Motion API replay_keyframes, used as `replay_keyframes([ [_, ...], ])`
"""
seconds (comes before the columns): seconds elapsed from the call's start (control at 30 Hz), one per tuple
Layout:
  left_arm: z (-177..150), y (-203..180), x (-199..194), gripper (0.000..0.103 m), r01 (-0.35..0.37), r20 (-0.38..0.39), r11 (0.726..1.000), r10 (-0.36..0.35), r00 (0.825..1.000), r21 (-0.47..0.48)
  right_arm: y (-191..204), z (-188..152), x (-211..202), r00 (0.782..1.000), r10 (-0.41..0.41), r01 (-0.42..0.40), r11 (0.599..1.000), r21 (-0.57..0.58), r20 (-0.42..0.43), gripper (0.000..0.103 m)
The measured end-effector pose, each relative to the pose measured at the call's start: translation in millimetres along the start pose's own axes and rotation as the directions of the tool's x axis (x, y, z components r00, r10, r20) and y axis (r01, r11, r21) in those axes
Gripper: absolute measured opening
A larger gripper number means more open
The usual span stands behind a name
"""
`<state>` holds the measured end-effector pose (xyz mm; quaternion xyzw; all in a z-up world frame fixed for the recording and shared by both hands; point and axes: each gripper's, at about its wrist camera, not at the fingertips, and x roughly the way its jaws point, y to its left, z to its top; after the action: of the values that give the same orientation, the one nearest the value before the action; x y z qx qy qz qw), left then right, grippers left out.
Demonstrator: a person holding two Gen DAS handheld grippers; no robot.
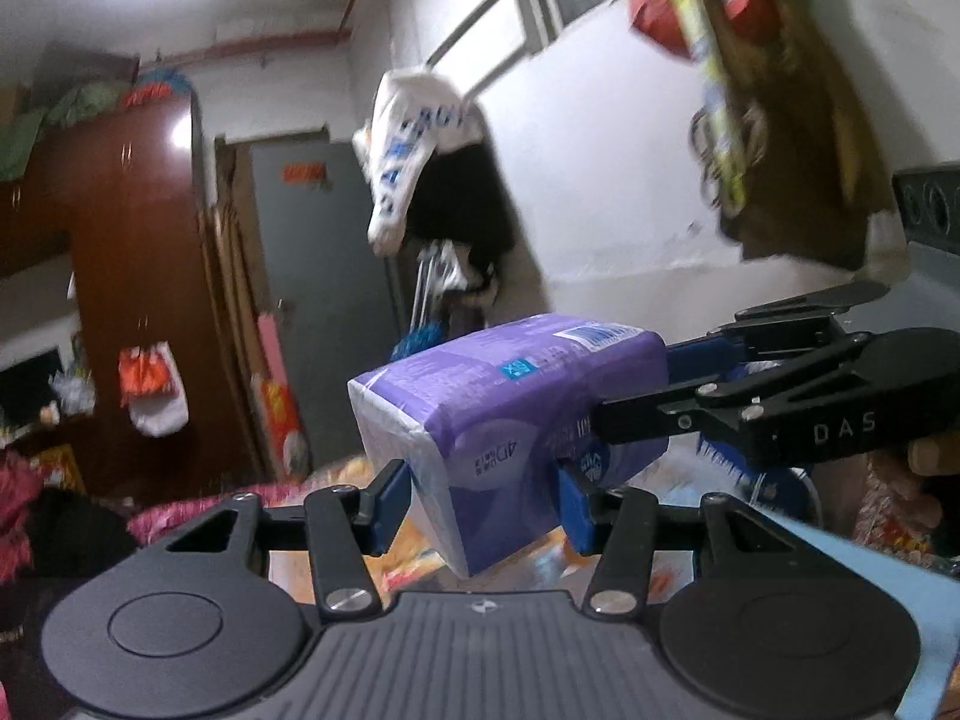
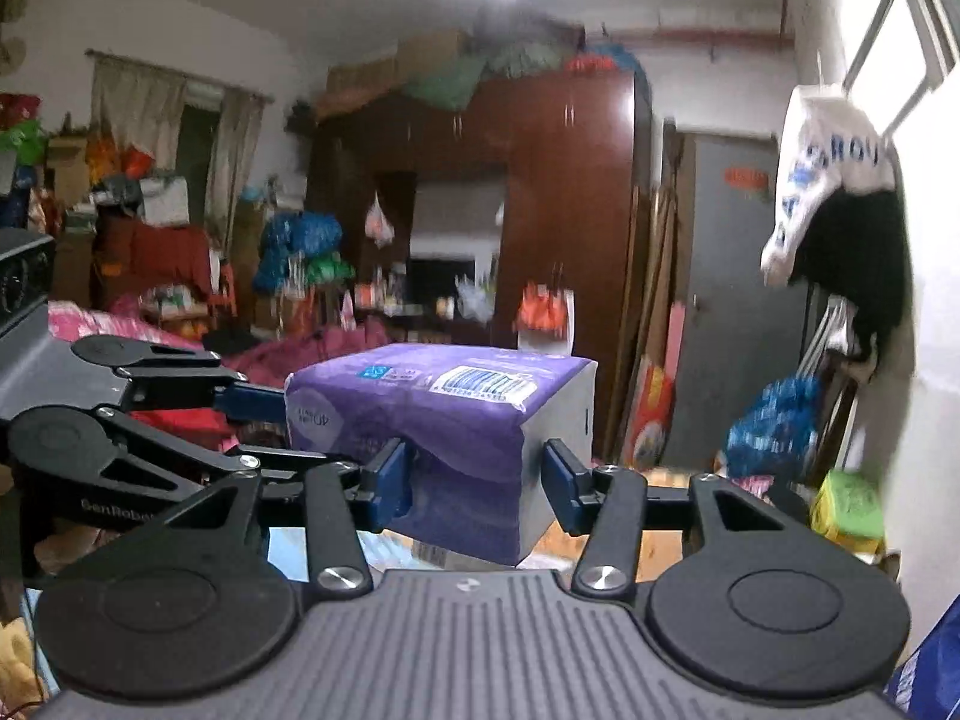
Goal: Organize objects
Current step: 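Lift the purple tissue pack with both grippers and lower it into the basket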
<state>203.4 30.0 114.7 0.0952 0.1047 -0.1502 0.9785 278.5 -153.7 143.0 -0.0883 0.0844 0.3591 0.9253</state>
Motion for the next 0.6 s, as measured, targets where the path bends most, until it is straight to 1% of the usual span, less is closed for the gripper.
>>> replay_keyframes([
  [0.1,-5,13,15,0.055,0.005,-0.044,0.999,-0.006,0.999,-0.038,1,-7,20,0.999,0.004,-0.004,1.000,0.014,-0.053,0.052],
  [0.2,-4,23,28,0.055,-0.012,-0.077,0.997,0.006,0.997,-0.073,2,-7,31,0.997,0.000,0.002,0.999,0.032,-0.079,0.052],
  [0.37,-8,31,51,0.055,-0.044,-0.155,0.995,0.031,0.988,-0.088,3,-11,46,0.990,-0.022,0.026,0.999,0.031,-0.138,0.052],
  [0.53,-21,40,60,0.056,-0.074,-0.203,0.991,0.050,0.978,-0.112,-1,-21,57,0.984,-0.014,0.026,0.998,0.065,-0.176,0.050],
  [0.6,-25,39,59,0.058,-0.109,-0.191,0.990,0.089,0.977,-0.095,1,-25,59,0.981,-0.007,0.018,0.998,0.056,-0.191,0.047],
])
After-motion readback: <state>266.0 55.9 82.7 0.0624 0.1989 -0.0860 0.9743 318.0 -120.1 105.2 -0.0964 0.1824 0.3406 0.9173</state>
